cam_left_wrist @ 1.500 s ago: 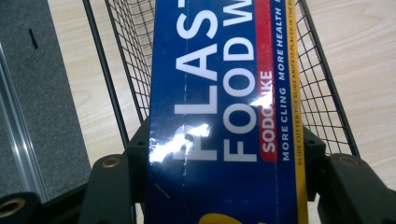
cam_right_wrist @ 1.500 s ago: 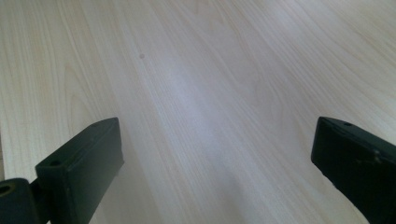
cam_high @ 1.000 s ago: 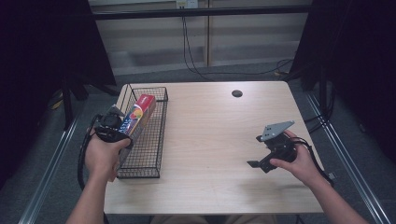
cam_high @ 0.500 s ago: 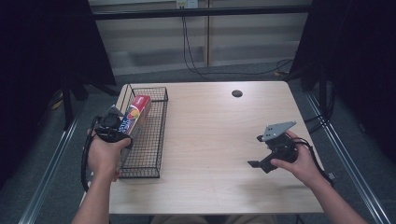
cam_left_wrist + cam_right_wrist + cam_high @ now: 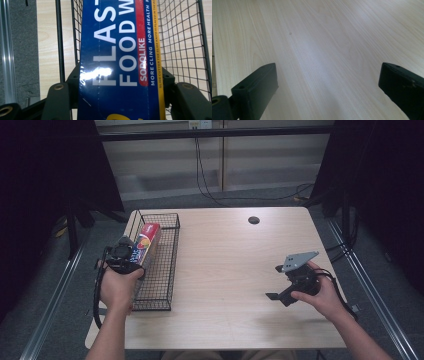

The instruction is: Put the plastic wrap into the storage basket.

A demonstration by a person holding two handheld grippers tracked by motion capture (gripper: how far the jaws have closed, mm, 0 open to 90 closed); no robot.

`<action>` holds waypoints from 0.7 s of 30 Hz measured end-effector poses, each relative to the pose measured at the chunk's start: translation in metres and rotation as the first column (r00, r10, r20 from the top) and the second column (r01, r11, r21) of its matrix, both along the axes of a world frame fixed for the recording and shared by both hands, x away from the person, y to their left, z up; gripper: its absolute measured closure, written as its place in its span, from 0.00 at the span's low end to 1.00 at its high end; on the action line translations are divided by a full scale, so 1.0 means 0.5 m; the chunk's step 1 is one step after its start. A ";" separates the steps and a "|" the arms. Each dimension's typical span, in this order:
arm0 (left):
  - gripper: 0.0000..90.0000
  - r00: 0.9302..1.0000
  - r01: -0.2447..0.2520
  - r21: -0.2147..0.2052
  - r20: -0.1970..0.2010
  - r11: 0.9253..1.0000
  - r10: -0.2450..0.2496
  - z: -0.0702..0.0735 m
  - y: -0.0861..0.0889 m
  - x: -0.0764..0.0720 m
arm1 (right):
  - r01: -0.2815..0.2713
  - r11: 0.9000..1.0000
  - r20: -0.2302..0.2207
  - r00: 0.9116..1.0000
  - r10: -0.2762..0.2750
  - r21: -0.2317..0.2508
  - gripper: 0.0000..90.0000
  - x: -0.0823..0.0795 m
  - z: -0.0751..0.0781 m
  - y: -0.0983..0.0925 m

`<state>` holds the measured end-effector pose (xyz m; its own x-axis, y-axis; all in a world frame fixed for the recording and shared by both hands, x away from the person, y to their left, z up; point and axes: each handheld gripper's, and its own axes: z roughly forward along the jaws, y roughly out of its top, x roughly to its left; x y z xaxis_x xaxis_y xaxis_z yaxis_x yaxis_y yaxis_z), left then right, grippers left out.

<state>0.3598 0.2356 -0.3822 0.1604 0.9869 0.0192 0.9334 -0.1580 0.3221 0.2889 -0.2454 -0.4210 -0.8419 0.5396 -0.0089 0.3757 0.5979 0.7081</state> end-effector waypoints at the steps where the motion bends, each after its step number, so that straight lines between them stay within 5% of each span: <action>1: 0.47 1.000 -0.002 0.002 -0.004 1.000 0.002 -0.002 0.000 0.000 | -0.004 1.000 -0.002 1.000 0.004 -0.002 0.02 -0.001 0.000 0.000; 21: 0.45 0.998 -0.068 0.022 -0.014 0.997 0.068 -0.029 -0.010 0.001 | -0.010 1.000 -0.005 1.000 0.010 -0.013 0.02 -0.006 -0.008 0.007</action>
<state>0.3602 0.2308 -0.3968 0.0935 0.9949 0.0388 0.9467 -0.1009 0.3058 0.2860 -0.2419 -0.4252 -0.8473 0.5309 -0.0118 0.3731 0.6108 0.6984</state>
